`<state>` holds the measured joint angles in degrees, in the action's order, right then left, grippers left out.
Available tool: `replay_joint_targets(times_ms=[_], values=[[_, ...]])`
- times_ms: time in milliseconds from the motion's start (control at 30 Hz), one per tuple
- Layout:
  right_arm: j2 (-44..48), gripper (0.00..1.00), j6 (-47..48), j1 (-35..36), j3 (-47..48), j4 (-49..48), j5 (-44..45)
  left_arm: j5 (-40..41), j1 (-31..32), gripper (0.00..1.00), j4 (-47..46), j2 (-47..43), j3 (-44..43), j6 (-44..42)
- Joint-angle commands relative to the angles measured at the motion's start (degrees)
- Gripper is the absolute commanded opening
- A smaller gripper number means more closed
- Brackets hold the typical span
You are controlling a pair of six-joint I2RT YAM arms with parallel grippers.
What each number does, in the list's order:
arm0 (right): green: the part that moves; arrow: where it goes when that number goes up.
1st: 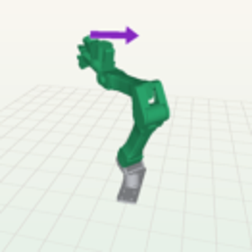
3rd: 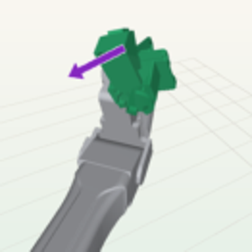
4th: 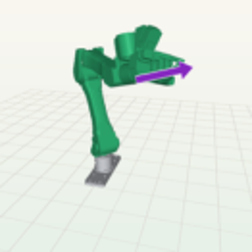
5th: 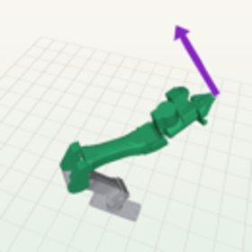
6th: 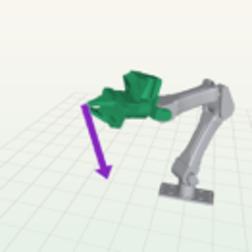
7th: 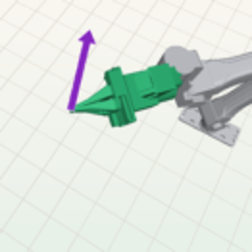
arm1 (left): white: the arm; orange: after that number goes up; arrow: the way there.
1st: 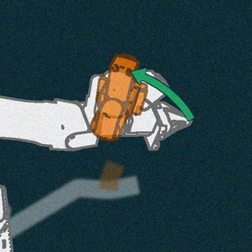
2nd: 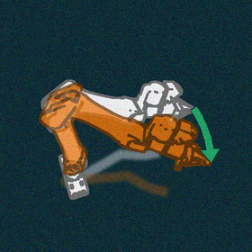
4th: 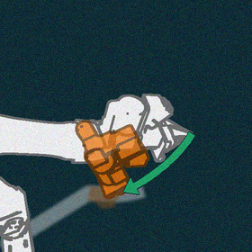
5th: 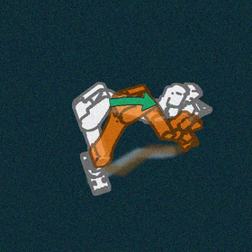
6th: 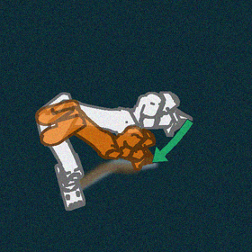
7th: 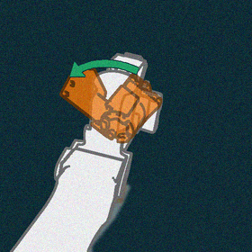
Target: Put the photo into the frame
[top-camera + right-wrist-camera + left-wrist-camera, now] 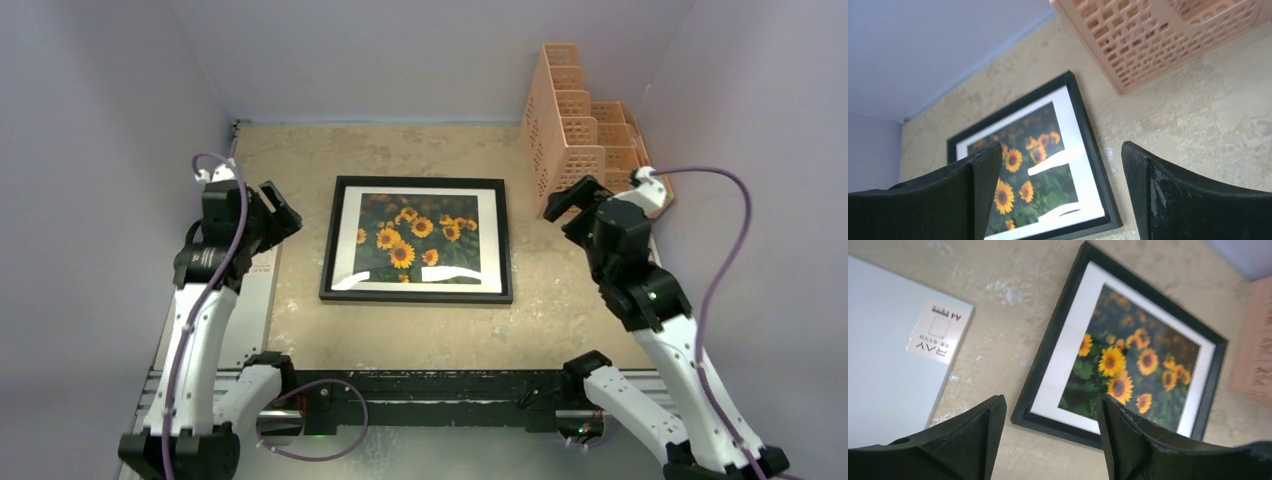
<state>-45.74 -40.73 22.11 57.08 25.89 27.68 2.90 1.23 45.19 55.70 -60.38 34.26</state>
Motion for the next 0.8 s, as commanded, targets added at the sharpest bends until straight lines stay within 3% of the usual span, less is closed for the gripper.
replay_joint_targets(times_ms=[0,167,400,767], values=[[6.7,0.97,0.4,0.1,7.0,10.5,5.4,0.9,0.2,0.73,0.1,-8.9,-6.1,-3.4],[11.0,0.99,3.2,0.1,14.4,19.2,4.1,1.5,0.2,0.78,6.9,-14.5,-13.9,-6.2],[12.5,0.99,2.1,0.0,23.9,31.4,6.9,2.2,0.2,0.79,15.7,-14.8,-26.7,-5.4],[17.0,0.99,3.7,0.0,26.0,32.3,2.0,5.7,0.2,0.82,22.6,-17.4,-31.4,-4.0]])
